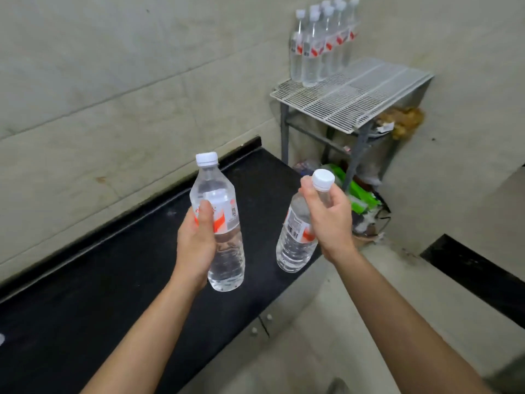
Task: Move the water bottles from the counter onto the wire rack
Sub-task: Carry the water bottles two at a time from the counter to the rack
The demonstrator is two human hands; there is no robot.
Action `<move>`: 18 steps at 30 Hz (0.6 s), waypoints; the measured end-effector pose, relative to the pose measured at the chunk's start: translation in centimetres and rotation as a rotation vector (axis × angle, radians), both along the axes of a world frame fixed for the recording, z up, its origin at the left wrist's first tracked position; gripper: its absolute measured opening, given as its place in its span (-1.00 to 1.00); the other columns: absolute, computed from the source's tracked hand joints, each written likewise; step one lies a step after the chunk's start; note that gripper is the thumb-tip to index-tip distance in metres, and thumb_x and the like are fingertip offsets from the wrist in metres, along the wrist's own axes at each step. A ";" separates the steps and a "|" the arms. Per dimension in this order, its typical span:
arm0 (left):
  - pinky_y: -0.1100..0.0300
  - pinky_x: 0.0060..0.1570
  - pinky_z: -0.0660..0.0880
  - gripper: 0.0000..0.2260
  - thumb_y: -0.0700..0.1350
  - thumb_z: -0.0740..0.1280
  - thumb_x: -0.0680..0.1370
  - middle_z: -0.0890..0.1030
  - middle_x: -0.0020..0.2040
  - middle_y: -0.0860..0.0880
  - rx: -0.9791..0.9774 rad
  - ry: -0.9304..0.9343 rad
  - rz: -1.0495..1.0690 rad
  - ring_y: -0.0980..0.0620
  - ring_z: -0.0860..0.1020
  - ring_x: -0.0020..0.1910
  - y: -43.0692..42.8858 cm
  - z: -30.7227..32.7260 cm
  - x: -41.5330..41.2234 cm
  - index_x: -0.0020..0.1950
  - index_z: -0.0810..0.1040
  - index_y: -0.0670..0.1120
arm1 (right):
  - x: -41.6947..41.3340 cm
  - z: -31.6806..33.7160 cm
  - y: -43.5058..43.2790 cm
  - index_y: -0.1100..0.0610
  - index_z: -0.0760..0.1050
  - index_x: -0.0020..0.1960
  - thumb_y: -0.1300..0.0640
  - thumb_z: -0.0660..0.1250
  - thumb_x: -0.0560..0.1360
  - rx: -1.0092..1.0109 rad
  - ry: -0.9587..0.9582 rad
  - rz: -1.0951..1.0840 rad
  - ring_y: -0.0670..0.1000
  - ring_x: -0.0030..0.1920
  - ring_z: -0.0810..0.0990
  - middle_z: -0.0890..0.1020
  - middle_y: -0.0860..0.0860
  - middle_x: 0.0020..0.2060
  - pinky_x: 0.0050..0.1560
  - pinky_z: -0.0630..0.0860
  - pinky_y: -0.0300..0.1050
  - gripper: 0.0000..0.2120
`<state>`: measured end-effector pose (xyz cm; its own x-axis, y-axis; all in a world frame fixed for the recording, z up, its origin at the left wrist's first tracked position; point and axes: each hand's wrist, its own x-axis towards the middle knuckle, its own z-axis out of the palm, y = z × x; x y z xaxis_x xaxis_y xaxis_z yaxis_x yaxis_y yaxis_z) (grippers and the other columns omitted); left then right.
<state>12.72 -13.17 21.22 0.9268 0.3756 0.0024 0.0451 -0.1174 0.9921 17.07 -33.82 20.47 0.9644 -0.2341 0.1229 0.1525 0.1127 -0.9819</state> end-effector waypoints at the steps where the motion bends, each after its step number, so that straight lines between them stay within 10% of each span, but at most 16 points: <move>1: 0.13 -0.05 0.55 -0.36 0.48 0.17 0.48 0.71 -0.03 0.00 -0.006 0.010 -0.013 0.07 0.68 -0.05 -2.6 0.1 1.2 0.13 0.61 -0.05 | 0.8 0.4 -2.7 -0.01 0.61 -0.18 -0.26 0.44 0.43 -0.004 -0.002 -0.030 -0.15 -0.18 0.60 0.66 -0.14 -0.25 -0.04 0.54 -0.12 -0.69; 5: -0.07 0.07 0.62 -0.44 0.42 0.26 0.48 0.72 -0.01 -0.10 -0.031 -0.026 -0.093 -0.10 0.69 0.02 -12.2 1.2 5.9 0.08 0.62 -0.05 | 4.4 2.5 -12.3 -0.03 0.63 -0.13 -0.54 0.34 0.29 -0.017 0.018 -0.091 -0.13 -0.15 0.65 0.70 -0.13 -0.23 -0.03 0.58 -0.12 -0.42; 18: 0.24 -0.10 0.56 -0.59 0.22 0.37 0.49 0.68 -0.03 0.03 -0.125 -0.241 -0.262 0.12 0.65 -0.07 -26.8 4.7 22.1 0.18 0.52 -0.04 | 19.0 7.6 -27.1 0.00 0.63 0.00 -0.23 0.42 0.47 0.047 -0.135 -0.171 -0.11 -0.03 0.66 0.71 -0.10 -0.10 0.06 0.60 -0.15 -0.69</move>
